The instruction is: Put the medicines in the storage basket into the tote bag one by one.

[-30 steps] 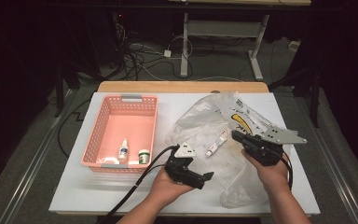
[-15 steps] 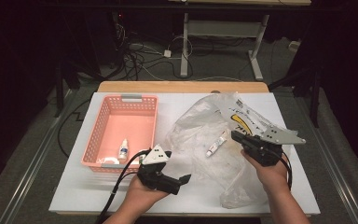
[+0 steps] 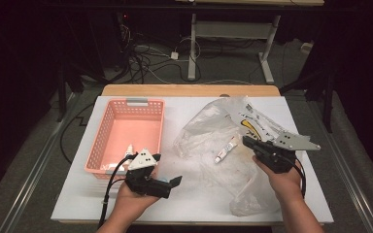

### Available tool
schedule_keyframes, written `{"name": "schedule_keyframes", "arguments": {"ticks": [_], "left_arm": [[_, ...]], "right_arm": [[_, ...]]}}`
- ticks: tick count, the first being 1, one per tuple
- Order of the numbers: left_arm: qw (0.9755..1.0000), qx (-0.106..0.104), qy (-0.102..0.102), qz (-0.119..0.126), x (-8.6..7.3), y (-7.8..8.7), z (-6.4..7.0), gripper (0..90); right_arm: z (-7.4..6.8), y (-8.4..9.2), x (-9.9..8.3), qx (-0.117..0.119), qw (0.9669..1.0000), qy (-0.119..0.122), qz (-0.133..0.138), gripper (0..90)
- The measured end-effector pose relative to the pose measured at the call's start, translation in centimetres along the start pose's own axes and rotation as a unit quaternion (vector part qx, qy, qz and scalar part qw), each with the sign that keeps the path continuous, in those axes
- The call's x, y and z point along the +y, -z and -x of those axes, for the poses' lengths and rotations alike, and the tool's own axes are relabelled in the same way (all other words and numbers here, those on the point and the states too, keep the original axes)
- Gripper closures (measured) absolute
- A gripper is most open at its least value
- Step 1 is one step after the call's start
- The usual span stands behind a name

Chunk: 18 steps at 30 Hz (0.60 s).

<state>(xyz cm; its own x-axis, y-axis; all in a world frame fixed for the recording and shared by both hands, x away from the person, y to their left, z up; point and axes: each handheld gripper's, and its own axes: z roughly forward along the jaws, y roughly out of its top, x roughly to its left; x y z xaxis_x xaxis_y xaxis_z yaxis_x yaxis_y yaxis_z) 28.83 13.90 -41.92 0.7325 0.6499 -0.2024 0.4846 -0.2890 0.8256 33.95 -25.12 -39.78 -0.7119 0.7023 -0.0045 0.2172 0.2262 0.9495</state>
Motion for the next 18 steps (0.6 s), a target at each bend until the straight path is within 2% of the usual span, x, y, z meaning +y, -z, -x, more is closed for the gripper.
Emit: {"name": "schedule_keyframes", "arguments": {"ticks": [8,11,18], "left_arm": [[0.9990,0.038,0.021,0.009,-0.1,2.3,-2.8,0.0],[0.9977,0.060,0.029,0.008,-0.2,3.1,-3.8,0.0],[0.9942,0.091,0.057,0.008,-1.0,4.6,-6.4,0.0]], "right_arm": [[-0.1,0.0,0.0,0.001,1.0000,0.005,0.000,90.0],[-0.1,0.0,0.0,0.002,1.0000,0.004,0.001,90.0],[-0.2,0.0,0.0,0.002,1.0000,0.005,0.000,90.0]]}}
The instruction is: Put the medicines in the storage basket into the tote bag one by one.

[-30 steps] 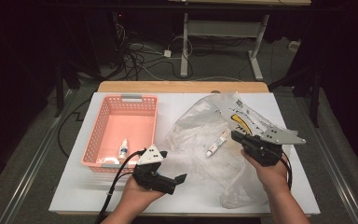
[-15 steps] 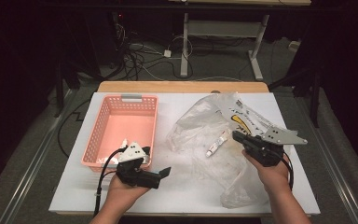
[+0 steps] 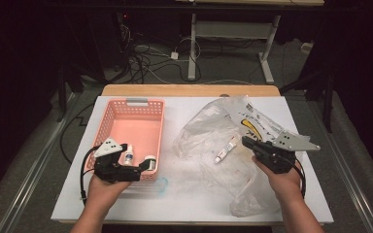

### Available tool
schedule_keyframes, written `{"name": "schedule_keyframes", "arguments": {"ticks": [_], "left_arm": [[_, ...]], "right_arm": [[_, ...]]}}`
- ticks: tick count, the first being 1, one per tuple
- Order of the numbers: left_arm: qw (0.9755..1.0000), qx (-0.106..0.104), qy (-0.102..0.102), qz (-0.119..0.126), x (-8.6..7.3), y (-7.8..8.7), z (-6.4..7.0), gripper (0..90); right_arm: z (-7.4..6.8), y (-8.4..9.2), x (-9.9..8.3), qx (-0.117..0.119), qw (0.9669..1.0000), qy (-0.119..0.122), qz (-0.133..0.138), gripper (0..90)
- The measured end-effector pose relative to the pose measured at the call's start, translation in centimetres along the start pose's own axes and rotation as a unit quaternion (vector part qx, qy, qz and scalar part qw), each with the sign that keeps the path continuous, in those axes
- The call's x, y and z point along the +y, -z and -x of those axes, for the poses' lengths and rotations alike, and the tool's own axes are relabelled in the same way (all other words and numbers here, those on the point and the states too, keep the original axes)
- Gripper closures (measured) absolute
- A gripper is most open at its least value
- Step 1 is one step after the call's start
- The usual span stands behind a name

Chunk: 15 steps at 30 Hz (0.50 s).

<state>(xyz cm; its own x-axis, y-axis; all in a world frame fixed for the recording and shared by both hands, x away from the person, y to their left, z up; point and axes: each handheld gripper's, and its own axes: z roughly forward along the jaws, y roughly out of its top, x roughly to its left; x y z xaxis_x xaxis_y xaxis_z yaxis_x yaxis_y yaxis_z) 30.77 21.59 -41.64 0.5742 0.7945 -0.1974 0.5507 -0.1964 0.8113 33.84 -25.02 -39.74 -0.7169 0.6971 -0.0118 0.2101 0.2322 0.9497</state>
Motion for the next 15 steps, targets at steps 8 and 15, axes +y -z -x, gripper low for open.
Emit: {"name": "schedule_keyframes", "arguments": {"ticks": [8,15], "left_arm": [[0.9991,0.033,0.022,-0.014,-0.8,0.8,-2.6,0.0],[0.9985,0.045,0.029,-0.013,-1.0,1.3,-3.5,0.0]], "right_arm": [[0.1,0.0,-0.1,0.001,1.0000,-0.003,-0.001,90.0],[0.2,0.0,-0.1,0.002,1.0000,-0.001,-0.001,90.0]]}}
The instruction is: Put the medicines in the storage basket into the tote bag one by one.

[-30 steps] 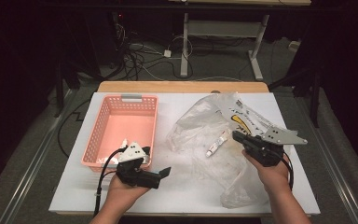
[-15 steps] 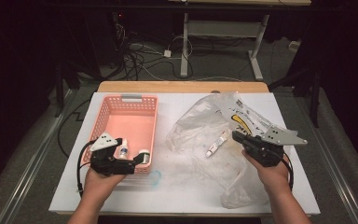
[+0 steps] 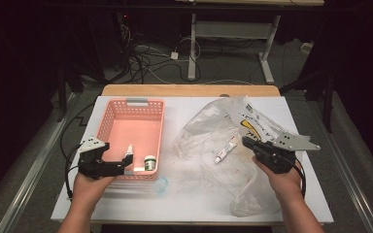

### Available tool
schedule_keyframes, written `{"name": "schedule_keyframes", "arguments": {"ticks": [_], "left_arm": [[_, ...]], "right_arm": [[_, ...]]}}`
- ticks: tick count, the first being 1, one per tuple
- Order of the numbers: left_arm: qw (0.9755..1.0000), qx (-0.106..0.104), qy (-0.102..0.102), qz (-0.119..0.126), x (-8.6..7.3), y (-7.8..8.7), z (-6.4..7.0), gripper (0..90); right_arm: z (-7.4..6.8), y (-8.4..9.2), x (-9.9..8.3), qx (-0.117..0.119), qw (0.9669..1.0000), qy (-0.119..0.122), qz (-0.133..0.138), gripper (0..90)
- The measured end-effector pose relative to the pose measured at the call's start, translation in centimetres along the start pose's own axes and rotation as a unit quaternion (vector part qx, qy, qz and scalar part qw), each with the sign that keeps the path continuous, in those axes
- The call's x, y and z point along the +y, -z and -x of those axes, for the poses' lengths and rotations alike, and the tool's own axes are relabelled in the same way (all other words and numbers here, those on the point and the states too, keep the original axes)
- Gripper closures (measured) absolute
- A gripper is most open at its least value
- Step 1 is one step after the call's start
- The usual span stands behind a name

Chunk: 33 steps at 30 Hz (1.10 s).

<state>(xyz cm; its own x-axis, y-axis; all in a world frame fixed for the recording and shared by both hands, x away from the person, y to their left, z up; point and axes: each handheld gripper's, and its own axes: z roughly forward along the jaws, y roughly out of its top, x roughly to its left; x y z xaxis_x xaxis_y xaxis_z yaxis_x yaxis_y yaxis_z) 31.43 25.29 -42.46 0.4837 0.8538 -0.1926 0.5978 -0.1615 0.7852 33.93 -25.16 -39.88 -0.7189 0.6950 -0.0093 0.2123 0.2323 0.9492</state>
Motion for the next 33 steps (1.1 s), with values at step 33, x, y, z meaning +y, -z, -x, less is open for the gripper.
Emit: {"name": "schedule_keyframes", "arguments": {"ticks": [33], "left_arm": [[0.9994,-0.021,-0.016,-0.024,2.9,-2.5,2.8,0.9]], "right_arm": [[0.2,0.2,-0.1,-0.001,1.0000,-0.006,-0.001,90.0]]}}
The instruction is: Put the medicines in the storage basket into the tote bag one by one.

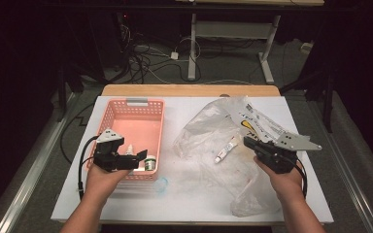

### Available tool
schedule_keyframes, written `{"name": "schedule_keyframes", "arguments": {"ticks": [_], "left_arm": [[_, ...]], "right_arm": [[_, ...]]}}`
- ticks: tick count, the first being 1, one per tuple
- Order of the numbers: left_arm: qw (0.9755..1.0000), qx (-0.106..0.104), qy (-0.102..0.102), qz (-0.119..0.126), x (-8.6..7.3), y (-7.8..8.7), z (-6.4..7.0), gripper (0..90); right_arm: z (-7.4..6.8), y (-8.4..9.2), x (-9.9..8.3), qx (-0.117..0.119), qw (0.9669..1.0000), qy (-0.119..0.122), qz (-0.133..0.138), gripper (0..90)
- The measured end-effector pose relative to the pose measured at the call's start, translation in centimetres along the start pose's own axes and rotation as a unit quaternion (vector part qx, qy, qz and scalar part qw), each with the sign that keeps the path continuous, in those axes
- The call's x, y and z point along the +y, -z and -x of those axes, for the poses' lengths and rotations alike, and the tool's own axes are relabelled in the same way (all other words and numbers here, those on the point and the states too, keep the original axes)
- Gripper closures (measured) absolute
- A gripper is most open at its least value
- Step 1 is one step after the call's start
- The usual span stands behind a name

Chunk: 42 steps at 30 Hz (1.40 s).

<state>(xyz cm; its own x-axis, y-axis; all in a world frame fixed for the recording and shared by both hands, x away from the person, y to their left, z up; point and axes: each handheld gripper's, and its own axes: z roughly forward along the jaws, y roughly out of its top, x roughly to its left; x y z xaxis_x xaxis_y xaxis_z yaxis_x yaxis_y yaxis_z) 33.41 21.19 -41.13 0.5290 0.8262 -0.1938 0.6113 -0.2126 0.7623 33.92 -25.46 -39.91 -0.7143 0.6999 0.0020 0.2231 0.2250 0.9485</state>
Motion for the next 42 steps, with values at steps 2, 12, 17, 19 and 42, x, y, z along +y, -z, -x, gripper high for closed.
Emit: {"name": "schedule_keyframes", "arguments": {"ticks": [2,12,17,19,42], "left_arm": [[1.0000,-0.001,0.002,-0.002,0.2,-0.2,0.1,0.9],[0.9984,-0.013,0.018,-0.053,1.0,-1.3,-0.2,6.7],[0.9957,-0.015,0.007,-0.091,1.4,-2.0,-0.1,15.7],[0.9939,-0.018,0.009,-0.109,1.7,-2.4,-0.1,17.0],[0.9604,-0.020,0.018,-0.277,2.4,-6.1,0.0,31.3]], "right_arm": [[0.0,0.0,0.1,-0.002,1.0000,0.003,-0.001,90.0],[-0.1,0.1,0.1,0.000,1.0000,0.002,0.001,90.0],[-0.1,0.1,0.1,0.001,1.0000,0.003,0.002,90.0],[-0.1,0.1,0.1,0.000,1.0000,0.003,0.001,90.0],[-0.1,0.3,0.1,-0.003,1.0000,0.009,0.003,90.0]]}}
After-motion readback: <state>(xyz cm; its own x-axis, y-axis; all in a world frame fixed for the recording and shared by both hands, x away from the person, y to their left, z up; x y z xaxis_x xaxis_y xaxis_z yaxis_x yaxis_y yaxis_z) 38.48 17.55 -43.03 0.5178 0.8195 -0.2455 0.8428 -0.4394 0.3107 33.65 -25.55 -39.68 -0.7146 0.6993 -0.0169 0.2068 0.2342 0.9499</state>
